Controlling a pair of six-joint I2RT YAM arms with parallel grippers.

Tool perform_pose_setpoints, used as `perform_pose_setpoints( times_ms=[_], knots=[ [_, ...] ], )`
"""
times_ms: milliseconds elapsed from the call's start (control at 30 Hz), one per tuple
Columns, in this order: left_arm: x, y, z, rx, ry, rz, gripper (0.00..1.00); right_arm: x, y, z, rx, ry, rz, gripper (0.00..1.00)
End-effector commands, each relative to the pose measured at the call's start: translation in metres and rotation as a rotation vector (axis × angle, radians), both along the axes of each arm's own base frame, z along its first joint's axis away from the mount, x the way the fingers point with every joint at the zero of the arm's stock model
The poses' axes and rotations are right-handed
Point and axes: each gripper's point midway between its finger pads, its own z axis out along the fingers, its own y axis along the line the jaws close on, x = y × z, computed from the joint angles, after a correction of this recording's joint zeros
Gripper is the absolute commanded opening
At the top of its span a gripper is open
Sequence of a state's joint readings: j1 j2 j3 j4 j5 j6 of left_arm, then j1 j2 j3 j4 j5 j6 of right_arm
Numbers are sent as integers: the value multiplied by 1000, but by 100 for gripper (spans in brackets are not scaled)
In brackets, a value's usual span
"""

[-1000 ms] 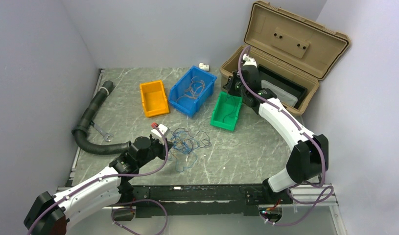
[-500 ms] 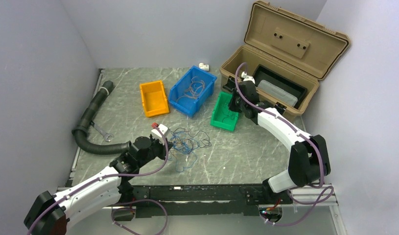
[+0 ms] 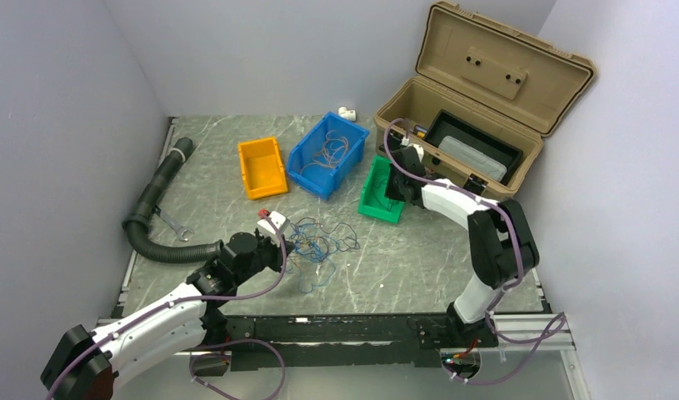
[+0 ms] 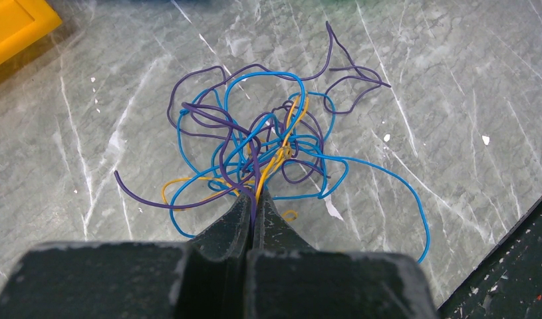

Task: Untangle the cables
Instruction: Place the cable in the bin.

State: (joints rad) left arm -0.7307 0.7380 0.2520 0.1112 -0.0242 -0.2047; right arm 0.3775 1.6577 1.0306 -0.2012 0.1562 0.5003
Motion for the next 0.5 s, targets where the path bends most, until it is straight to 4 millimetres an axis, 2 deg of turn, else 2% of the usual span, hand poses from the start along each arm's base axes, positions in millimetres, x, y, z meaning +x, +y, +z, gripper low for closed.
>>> perform_pose_setpoints(
  times_ms=[0, 133, 300, 467],
  knots=[
    [5, -5, 14, -31, -42, 1, 0, 25, 0, 3, -36, -35, -20, 0],
    [5, -5, 13, -30, -40, 1, 0, 31, 0, -10, -63, -10, -20, 0],
    [5, -5, 13, -28, -40, 1, 0, 30, -1, -19, -84, 19, -16, 0],
    [6, -5, 13, -26, -39, 1, 0, 25, 0, -6, -180, -25, 6, 0]
  ],
)
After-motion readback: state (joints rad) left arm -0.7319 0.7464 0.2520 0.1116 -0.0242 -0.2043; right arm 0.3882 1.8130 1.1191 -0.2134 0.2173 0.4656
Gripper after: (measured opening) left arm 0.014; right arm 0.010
